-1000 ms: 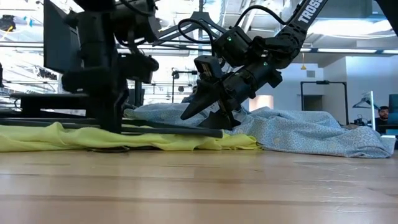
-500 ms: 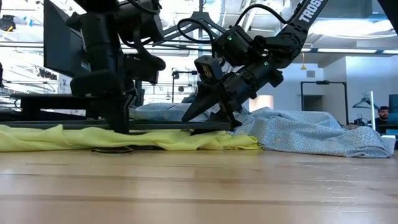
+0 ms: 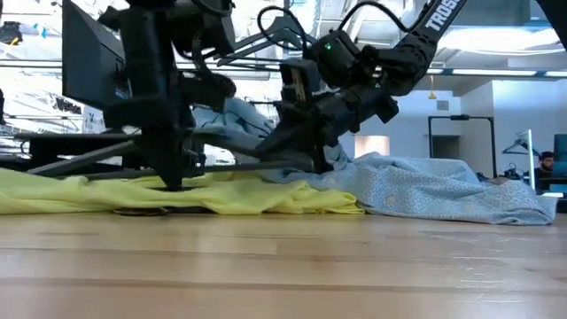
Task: Hang clothes
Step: Hang the blue shirt on the black hanger
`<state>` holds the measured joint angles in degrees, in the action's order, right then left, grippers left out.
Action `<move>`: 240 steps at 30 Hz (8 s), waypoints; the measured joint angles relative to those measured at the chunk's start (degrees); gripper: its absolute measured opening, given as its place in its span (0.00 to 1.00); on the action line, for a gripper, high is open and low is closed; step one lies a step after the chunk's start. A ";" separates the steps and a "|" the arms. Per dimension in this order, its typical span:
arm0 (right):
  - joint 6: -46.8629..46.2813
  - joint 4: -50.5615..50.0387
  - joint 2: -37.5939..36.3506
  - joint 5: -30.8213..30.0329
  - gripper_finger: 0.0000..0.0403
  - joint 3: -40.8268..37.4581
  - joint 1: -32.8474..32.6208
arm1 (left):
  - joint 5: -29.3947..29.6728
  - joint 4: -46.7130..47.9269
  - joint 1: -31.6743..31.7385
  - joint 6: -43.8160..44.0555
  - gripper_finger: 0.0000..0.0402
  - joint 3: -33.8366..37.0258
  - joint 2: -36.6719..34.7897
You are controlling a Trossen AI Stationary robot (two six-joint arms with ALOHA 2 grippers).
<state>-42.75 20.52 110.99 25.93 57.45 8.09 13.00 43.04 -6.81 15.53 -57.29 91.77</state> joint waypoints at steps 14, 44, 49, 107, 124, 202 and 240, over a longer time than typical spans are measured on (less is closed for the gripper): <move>5.41 -1.84 -2.63 3.85 0.07 1.39 -0.54 | -9.63 9.89 3.53 5.32 0.16 -14.12 -15.30; 45.00 -53.17 -19.06 -8.87 0.07 32.17 21.51 | -10.34 18.93 19.89 -4.17 0.16 -30.32 -23.15; 46.83 -61.79 -25.04 -8.92 0.07 32.17 26.09 | -10.17 20.48 24.97 -5.27 0.18 -30.32 -23.15; 32.06 -74.13 -57.38 -10.10 0.07 15.98 36.22 | -34.64 -15.76 46.01 -30.91 0.39 2.51 0.85; 35.11 -84.97 -57.57 -8.86 0.07 22.90 20.38 | -36.31 -7.69 45.03 -16.94 0.01 -8.98 -9.16; 41.55 -70.53 -36.84 -34.38 0.07 25.97 4.22 | -16.07 8.58 32.26 -11.24 0.02 -46.58 -9.25; 29.64 -49.32 -30.06 -35.21 0.07 19.96 5.19 | -12.39 14.04 32.54 -36.35 0.37 -47.40 -7.94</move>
<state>-13.10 -28.80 80.93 -9.28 77.41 13.28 0.61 57.08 25.74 -20.82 -104.70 83.83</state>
